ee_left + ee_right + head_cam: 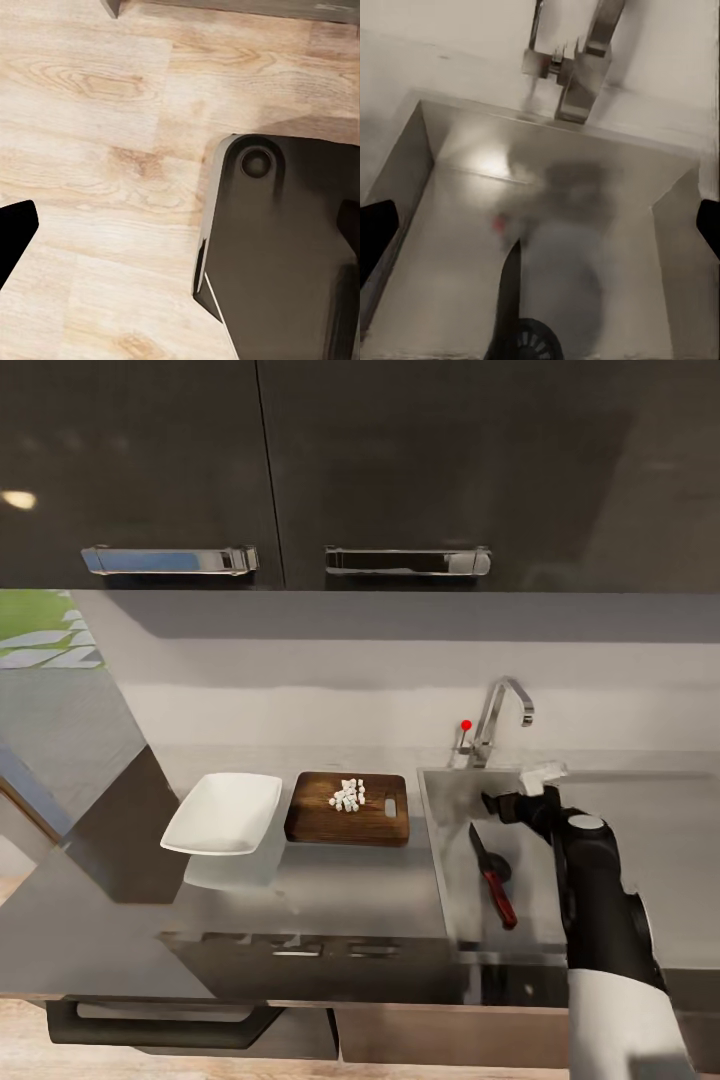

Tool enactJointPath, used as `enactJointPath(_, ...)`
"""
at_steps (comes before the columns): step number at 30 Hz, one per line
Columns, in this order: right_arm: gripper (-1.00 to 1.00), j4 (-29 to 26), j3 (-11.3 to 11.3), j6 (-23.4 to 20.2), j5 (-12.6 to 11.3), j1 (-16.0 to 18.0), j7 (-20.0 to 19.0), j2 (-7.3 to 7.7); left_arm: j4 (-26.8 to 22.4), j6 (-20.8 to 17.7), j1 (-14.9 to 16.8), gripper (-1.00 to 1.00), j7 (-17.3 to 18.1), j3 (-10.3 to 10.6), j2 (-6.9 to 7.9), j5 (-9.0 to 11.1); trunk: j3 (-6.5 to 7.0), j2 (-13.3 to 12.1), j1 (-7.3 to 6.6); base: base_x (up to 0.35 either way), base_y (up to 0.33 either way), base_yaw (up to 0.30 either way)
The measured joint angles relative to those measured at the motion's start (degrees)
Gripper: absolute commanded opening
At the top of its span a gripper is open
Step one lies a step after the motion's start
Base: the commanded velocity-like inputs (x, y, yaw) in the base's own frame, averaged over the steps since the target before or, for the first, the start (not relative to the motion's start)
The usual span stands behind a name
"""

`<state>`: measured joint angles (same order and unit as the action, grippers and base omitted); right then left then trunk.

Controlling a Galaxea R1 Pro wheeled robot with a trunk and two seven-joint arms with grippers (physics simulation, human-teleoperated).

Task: In the kitchen, take the Vidalia onion out of the sink, dice it on the chopping board with the paring knife, put the diced onion into the bowl on the countertop, then place both the paring knife and the chopping board into the sink.

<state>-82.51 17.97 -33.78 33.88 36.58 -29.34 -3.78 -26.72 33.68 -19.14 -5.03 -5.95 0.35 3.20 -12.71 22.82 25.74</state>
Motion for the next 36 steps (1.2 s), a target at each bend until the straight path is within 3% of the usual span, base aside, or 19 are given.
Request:
enactJointPath(2,1.00,-3.32,0.00,-0.06,0.06,-2.25,-0.03,-1.93,0.00,0.00,0.01,1.00,0.00,0.00,0.02,0.00,0.00,-0.01,0.00,0.000,0.000,0.000)
enactJointPath(6,1.00,-4.38,0.01,-0.73,0.14,-3.05,-0.05,-3.05,-0.01,0.00,0.02,1.00,0.01,-0.02,0.06,0.05,0.00,-0.01,0.01,0.000,0.075,0.000)
enactJointPath(21,1.00,-4.16,0.01,-2.89,-0.11,-3.17,0.04,-3.09,-0.02,-0.08,0.01,1.00,0.02,-0.04,0.07,0.07,0.00,0.00,-0.02,0.076,0.286,0.000)
enactJointPath(28,1.00,-3.70,0.11,-5.29,-0.19,-3.16,0.49,-2.92,0.00,-0.02,0.00,1.00,0.00,0.00,0.07,0.04,0.00,-0.01,0.01,0.073,0.062,0.000)
enactJointPath(32,1.00,1.46,0.32,-5.78,-0.18,-3.16,3.16,-2.86,0.00,0.00,0.01,1.00,0.00,0.00,0.07,0.07,0.00,-0.02,0.01,0.002,0.002,0.000)
enactJointPath(36,1.00,4.46,0.22,-5.87,-0.41,-3.16,9.30,-2.83,0.00,0.00,0.01,1.00,0.00,0.00,0.04,0.03,0.00,-0.01,0.01,0.000,0.000,0.000)
